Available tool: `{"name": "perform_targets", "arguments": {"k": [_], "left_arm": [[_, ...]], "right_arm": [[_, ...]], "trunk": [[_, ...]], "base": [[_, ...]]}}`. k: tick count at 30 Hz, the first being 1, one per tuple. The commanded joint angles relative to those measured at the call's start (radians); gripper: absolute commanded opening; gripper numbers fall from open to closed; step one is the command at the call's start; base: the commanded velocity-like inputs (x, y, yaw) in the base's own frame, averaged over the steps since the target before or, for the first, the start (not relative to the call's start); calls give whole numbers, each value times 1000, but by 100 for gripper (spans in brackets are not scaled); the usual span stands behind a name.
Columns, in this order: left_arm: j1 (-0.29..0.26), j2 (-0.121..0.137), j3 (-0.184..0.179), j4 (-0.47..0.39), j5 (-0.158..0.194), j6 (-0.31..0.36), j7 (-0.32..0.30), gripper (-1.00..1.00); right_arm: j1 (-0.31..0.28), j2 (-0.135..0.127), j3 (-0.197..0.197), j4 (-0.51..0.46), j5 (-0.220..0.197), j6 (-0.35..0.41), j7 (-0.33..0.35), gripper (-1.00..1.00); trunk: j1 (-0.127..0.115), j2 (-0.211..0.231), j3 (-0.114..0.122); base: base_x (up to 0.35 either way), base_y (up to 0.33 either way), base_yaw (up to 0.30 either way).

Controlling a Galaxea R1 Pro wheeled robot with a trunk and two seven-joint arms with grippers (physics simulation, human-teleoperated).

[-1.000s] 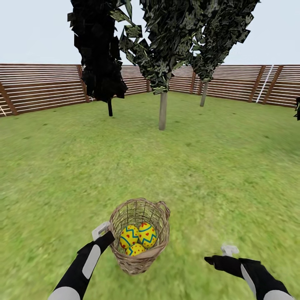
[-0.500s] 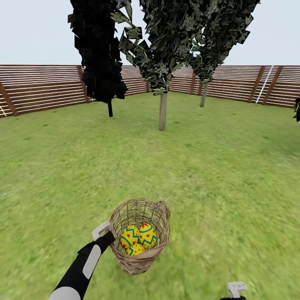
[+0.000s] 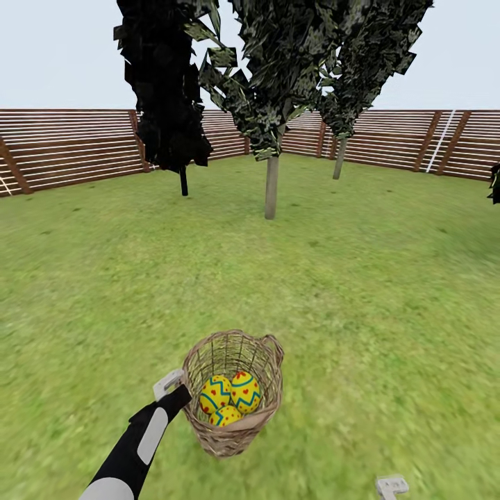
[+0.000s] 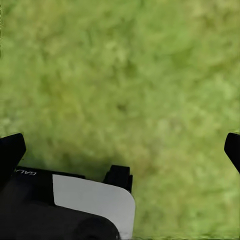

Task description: Take the three Easter eggs out of the wicker basket on the lawn in the garden, then place them on the lawn next to a single tree (choose any tree) so that all three eggs are next to the same tree and none are left in the basket.

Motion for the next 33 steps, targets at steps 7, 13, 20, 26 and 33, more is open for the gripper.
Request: {"name": "perform_targets", "arguments": {"k": [7, 13, 20, 26, 33], "left_arm": [[-1, -1, 2, -5, 13, 6, 6, -100], [0, -1, 2, -5, 11, 6, 5, -100], [0, -1, 2, -6, 11, 6, 5, -100], [0, 2, 2, -6, 11, 4, 4, -100], [-1, 4, 2, -6, 13, 6, 4, -100]], "right_arm": [[56, 23, -9, 9, 32, -3, 0, 100], [62, 25, -9, 10, 43, -4, 0, 100], [71, 32, -9, 10, 44, -4, 0, 100], [71, 32, -9, 10, 44, -4, 0, 100], [73, 32, -9, 10, 44, -4, 0, 100]], "trunk": [[-27, 49, 21], [-50, 91, 40], [-77, 140, 62], [-100, 182, 81], [-127, 231, 103]], "base": [[0, 0, 0], [143, -78, 0], [280, -155, 0], [320, -101, 0], [325, -90, 0]]}}
